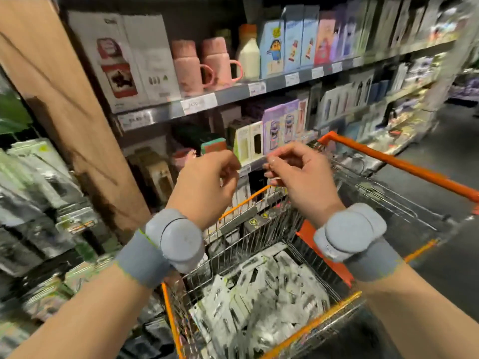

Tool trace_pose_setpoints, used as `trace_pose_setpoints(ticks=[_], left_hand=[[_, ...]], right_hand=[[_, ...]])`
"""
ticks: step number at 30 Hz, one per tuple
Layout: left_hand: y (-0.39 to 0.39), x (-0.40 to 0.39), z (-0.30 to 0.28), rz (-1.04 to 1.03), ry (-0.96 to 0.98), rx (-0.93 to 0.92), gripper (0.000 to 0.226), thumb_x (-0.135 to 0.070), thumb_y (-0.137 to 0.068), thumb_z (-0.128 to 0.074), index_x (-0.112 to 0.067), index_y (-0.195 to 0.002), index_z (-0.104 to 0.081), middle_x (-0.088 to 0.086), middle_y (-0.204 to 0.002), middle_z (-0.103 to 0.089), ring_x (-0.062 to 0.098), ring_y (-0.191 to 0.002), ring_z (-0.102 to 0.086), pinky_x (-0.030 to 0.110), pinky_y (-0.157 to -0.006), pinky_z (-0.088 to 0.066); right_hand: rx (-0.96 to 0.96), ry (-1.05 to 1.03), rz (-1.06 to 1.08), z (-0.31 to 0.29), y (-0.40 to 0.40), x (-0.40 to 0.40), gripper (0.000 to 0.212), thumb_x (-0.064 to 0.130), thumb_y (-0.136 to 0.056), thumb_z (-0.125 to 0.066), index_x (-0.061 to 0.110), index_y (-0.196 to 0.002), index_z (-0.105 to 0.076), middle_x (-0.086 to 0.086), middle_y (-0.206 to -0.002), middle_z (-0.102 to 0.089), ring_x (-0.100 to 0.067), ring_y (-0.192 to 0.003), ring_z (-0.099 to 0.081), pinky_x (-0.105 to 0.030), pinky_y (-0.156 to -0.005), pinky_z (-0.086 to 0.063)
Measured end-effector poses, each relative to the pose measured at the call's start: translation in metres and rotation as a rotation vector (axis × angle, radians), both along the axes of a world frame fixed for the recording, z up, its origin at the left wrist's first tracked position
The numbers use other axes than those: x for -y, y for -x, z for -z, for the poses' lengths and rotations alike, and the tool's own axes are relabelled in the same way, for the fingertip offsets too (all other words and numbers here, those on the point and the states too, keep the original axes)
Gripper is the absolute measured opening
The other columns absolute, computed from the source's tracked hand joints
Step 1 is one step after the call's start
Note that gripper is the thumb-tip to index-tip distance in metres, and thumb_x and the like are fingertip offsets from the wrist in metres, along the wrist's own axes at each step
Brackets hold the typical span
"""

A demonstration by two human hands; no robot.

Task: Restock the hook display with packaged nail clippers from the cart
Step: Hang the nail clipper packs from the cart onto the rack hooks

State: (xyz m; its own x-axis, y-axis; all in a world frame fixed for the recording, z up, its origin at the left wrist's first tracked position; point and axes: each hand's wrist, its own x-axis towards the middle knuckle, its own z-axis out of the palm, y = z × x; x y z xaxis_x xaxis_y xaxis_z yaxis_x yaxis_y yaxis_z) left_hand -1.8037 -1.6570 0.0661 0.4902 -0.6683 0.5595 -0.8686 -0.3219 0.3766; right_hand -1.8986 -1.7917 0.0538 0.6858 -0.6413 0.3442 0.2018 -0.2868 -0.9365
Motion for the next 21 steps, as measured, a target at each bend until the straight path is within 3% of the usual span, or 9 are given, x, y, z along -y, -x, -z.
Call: trace_pose_setpoints(ticks=[5,8,11,13,15,17,19,21], left_hand=[[-0.007,0.073,0.067,-0.119,-0.089,-0.207,0.014,-0.009,-0.08,-0.061,-0.013,-0.091,-0.068,-0.003,-0.077,-0.062,0.023,-0.081,-0.064,0.031,-0.079,-0.05],[-0.022,0.1,0.111,-0.177,-0.176,-0.353,0.013,-0.005,-0.082,-0.062,-0.013,-0.091,-0.067,-0.003,-0.077,-0.062,0.024,-0.083,-0.065,0.033,-0.081,-0.05],[-0.045,0.117,0.164,-0.27,-0.259,-0.473,0.014,-0.007,-0.084,-0.062,-0.013,-0.095,-0.067,0.004,-0.09,-0.071,0.025,-0.091,-0.065,0.034,-0.086,-0.05],[-0.056,0.121,0.189,-0.306,-0.335,-0.522,0.016,-0.009,-0.085,-0.06,-0.012,-0.1,-0.067,0.006,-0.099,-0.071,0.025,-0.097,-0.064,0.03,-0.086,-0.048],[-0.076,0.13,0.226,-0.35,-0.433,-0.588,0.019,-0.009,-0.086,-0.059,-0.011,-0.103,-0.066,0.006,-0.104,-0.07,0.025,-0.102,-0.062,0.029,-0.085,-0.044],[-0.086,0.132,0.252,-0.395,-0.493,-0.658,0.02,-0.013,-0.087,-0.059,-0.013,-0.105,-0.067,0.007,-0.107,-0.068,0.028,-0.105,-0.061,0.03,-0.087,-0.045],[-0.1,0.138,0.285,-0.462,-0.548,-0.701,0.022,-0.02,-0.088,-0.058,-0.017,-0.109,-0.066,0.01,-0.111,-0.066,0.033,-0.106,-0.06,0.037,-0.09,-0.048],[-0.11,0.142,0.32,-0.491,-0.636,-0.731,0.025,-0.022,-0.09,-0.056,-0.018,-0.114,-0.064,0.012,-0.113,-0.065,0.035,-0.107,-0.059,0.039,-0.089,-0.048]], right_hand=[[-0.218,0.015,0.003,0.064,-0.016,0.076,0.021,0.012,-0.083,-0.064,0.028,-0.07,-0.059,-0.011,-0.076,-0.066,-0.032,-0.075,-0.064,-0.056,-0.076,-0.053],[-0.375,0.034,0.01,0.107,-0.03,0.106,0.019,0.017,-0.082,-0.064,0.028,-0.069,-0.057,-0.008,-0.075,-0.065,-0.036,-0.079,-0.065,-0.056,-0.076,-0.052],[-0.521,0.015,-0.029,0.164,-0.052,0.129,0.023,0.013,-0.086,-0.062,0.027,-0.069,-0.054,-0.008,-0.07,-0.061,-0.036,-0.077,-0.063,-0.054,-0.077,-0.053],[-0.588,0.019,-0.036,0.19,-0.06,0.134,0.024,0.015,-0.087,-0.062,0.027,-0.068,-0.053,-0.01,-0.066,-0.059,-0.037,-0.075,-0.063,-0.05,-0.076,-0.054],[-0.677,0.032,-0.065,0.23,-0.079,0.146,0.019,0.015,-0.088,-0.062,0.022,-0.072,-0.054,-0.006,-0.063,-0.056,-0.027,-0.067,-0.061,-0.031,-0.069,-0.054],[-0.773,0.046,-0.108,0.252,-0.088,0.153,0.018,0.012,-0.089,-0.06,0.02,-0.075,-0.053,0.005,-0.058,-0.049,-0.011,-0.058,-0.049,-0.01,-0.052,-0.038],[-0.893,0.072,-0.155,0.282,-0.104,0.16,0.025,0.01,-0.089,-0.058,0.025,-0.07,-0.051,0.01,-0.06,-0.047,-0.011,-0.063,-0.048,-0.014,-0.052,-0.034],[-0.989,0.08,-0.194,0.319,-0.118,0.164,0.021,0.009,-0.088,-0.057,0.023,-0.073,-0.056,0.009,-0.067,-0.053,-0.017,-0.079,-0.053,-0.017,-0.058,-0.039]])
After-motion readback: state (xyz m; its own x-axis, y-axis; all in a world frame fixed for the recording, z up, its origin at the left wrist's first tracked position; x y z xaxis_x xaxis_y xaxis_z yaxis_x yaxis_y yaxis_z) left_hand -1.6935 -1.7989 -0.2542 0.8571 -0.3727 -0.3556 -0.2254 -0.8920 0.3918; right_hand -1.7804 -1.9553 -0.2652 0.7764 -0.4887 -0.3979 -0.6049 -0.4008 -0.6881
